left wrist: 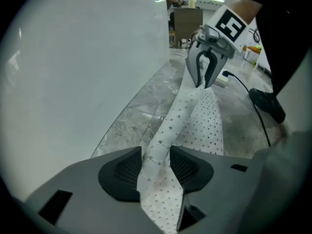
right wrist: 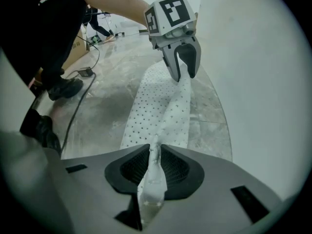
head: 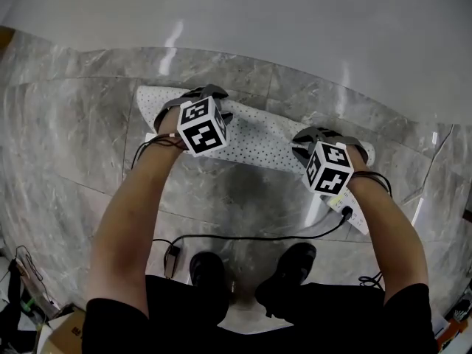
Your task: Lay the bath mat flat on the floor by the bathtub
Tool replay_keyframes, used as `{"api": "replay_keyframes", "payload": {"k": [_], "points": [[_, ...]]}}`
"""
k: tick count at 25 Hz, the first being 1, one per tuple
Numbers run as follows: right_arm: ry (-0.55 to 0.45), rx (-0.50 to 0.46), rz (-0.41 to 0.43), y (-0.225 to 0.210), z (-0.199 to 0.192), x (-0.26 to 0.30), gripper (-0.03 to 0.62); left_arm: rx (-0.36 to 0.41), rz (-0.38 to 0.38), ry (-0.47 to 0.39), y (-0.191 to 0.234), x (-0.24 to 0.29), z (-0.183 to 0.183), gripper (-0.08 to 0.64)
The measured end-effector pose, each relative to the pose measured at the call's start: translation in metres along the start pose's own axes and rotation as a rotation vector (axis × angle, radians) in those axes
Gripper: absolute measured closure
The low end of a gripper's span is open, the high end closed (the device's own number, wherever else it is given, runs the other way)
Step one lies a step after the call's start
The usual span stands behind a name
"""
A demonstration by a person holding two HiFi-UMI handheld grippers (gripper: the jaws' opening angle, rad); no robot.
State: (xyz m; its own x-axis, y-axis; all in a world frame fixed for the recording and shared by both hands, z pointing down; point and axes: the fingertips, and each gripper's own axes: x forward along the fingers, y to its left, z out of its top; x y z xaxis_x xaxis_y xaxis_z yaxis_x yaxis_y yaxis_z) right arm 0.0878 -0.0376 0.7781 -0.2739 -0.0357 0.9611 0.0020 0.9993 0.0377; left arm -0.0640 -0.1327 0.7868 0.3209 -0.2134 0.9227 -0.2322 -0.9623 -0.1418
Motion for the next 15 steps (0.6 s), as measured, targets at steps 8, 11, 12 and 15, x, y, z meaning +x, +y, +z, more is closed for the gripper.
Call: {"api": "replay_keyframes", "payload": {"k": [8, 11, 12, 15], "points": [[-0.053, 0.066, 0.250, 0.027, 0.005, -0.005, 0.430, 0.196, -0.094, 0.130, -0.049, 0.006, -0.027, 0.426], [-0.108, 0.112, 0.254, 0.013, 0.011, -0.022, 0.461, 0.240, -0.145, 0.155, -0.066, 0.004, -0.032, 0.439], [-0.148, 0.148, 0.224, 0.002, 0.018, -0.027, 0.459, 0.248, -0.175, 0.160, -0.074, 0.003, -0.034, 0.440], [-0.225, 0.271, 0.126, -0.029, 0.032, -0.027, 0.420, 0.226, -0.259, 0.164, -0.093, 0.000, -0.038, 0.436]]}}
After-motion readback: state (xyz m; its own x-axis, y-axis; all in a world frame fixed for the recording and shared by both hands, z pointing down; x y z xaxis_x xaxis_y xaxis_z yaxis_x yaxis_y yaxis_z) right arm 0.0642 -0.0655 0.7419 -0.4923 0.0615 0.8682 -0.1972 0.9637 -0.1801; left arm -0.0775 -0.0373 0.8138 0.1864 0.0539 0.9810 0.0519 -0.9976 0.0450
